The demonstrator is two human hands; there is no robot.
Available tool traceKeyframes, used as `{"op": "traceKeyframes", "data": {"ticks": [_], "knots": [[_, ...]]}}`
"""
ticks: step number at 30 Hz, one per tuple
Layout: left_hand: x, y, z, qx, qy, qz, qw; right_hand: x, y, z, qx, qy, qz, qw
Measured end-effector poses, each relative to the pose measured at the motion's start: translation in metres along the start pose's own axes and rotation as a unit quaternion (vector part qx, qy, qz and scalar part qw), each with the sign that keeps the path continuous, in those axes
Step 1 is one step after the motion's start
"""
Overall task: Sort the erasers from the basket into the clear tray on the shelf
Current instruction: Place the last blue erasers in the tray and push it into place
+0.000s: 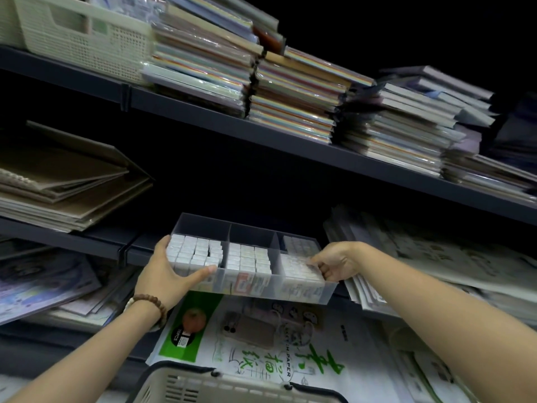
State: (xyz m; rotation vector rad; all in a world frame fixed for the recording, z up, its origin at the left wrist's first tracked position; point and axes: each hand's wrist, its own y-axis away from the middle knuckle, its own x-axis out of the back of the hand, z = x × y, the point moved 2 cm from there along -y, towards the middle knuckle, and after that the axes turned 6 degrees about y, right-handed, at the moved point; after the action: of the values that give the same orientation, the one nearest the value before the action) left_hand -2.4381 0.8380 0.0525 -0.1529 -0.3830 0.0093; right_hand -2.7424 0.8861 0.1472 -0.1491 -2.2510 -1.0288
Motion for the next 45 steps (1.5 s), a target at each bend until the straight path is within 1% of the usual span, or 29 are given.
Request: {"op": "traceKeyframes", "data": {"ticks": [2,4,7,11,14,16,18,19,20,22,23,25,27,30,35,38,42,45], "knots": [[0.002,-0.001,-0.001,0.000,0.011,-0.005,1.000,0.007,0.004,0.002,0.003,0.003,0.011,1.000],[0.002,-0.001,-0.002,-0.003,0.019,-0.007,1.000,0.013,0.008,0.003,-0.001,0.029,0.039,0.999],[0.001,-0.001,-0.002,-0.006,0.003,-0.004,1.000,0.012,0.011,0.002,0.000,0.070,0.074,0.995],[0.001,-0.002,-0.001,0.003,-0.005,-0.004,1.000,0.007,0.015,-0.001,0.009,0.084,0.075,0.994],[0.001,0.000,-0.001,0.001,-0.002,-0.005,1.000,0.003,0.022,-0.005,0.021,0.118,0.078,0.990],[0.001,0.001,-0.001,-0.003,0.000,-0.004,1.000,-0.003,0.031,-0.016,0.054,0.141,0.095,0.984],[0.002,0.003,0.000,-0.006,-0.002,0.000,1.000,-0.009,0.037,-0.033,0.122,0.150,0.132,0.972],[0.002,0.004,0.000,-0.007,-0.006,0.003,1.000,-0.015,0.039,-0.042,0.157,0.136,0.127,0.970],[0.002,0.005,0.000,-0.008,-0.010,0.005,1.000,-0.022,0.040,-0.049,0.172,0.101,0.096,0.975],[0.002,0.005,0.001,-0.010,-0.013,0.007,1.000,-0.040,0.036,-0.058,0.167,0.039,0.028,0.985],[0.002,0.005,0.001,-0.009,-0.010,0.006,1.000,-0.047,0.033,-0.061,0.158,0.031,0.023,0.987],[0.003,0.005,0.000,-0.007,-0.001,0.004,1.000,-0.054,0.028,-0.065,0.147,0.042,0.045,0.987],[0.002,0.005,0.000,-0.008,0.003,0.003,1.000,-0.054,0.023,-0.070,0.127,0.041,0.048,0.990],[0.002,0.004,0.000,-0.005,-0.002,0.000,1.000,-0.059,0.020,-0.078,0.098,0.019,0.005,0.995],[0.002,0.005,0.001,-0.009,-0.018,-0.001,1.000,-0.070,0.016,-0.085,0.063,0.039,-0.019,0.997],[0.002,0.005,0.001,-0.007,-0.012,0.001,1.000,-0.075,0.008,-0.081,0.049,0.029,-0.038,0.998],[0.000,0.005,0.002,-0.013,-0.024,0.012,1.000,-0.084,0.000,-0.079,0.044,0.003,-0.013,0.999],[-0.001,0.007,0.002,-0.014,-0.020,0.016,1.000,-0.087,0.004,-0.081,0.045,-0.004,-0.014,0.999]]}}
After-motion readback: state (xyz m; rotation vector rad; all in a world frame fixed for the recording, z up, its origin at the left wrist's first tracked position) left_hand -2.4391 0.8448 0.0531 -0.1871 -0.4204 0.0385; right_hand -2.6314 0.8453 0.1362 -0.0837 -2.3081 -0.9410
